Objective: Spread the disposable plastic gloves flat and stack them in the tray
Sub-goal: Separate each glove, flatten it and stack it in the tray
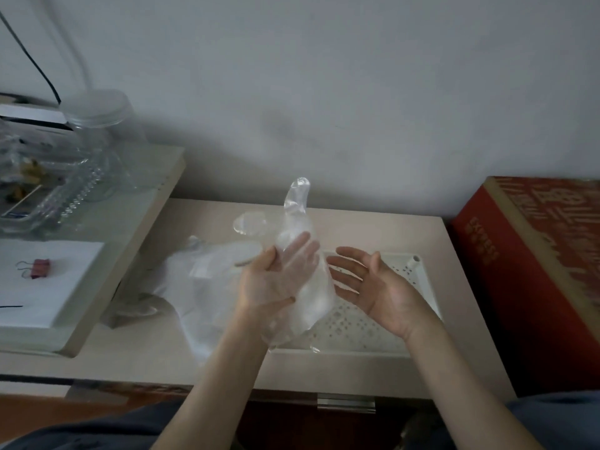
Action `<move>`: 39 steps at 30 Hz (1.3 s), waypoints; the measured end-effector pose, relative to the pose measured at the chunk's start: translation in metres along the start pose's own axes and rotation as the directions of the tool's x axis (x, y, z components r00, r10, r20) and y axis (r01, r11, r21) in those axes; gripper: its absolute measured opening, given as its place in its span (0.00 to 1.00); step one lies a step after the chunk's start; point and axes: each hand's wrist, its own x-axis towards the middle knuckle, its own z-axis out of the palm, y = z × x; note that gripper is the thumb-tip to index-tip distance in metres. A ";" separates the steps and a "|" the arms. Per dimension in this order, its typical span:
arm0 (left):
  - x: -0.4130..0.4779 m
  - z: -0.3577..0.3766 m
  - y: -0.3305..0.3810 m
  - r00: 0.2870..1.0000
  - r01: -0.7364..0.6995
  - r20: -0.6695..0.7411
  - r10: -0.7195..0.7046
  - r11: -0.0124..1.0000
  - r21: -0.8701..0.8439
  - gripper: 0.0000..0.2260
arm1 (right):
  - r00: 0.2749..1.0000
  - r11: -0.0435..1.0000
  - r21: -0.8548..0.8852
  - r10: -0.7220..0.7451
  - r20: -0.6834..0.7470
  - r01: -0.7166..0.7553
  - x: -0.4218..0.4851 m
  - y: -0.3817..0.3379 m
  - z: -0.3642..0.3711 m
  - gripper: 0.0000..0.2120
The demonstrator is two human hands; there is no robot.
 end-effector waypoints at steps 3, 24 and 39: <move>-0.016 0.023 -0.004 0.982 0.151 0.155 -0.112 0.951 -0.271 0.14 | 0.983 0.991 -0.065 0.104 -0.151 -0.115 -0.001 0.002 0.000 0.31; 0.014 -0.001 -0.016 0.960 0.166 0.097 -0.261 0.817 0.553 0.28 | 0.930 0.938 -0.336 -0.047 -0.365 -0.085 -0.023 -0.022 -0.062 0.04; 0.028 -0.007 -0.060 0.962 0.258 -0.236 -0.140 0.172 0.951 0.11 | 0.771 0.884 -0.416 -0.108 -0.628 -0.215 -0.024 -0.006 -0.088 0.06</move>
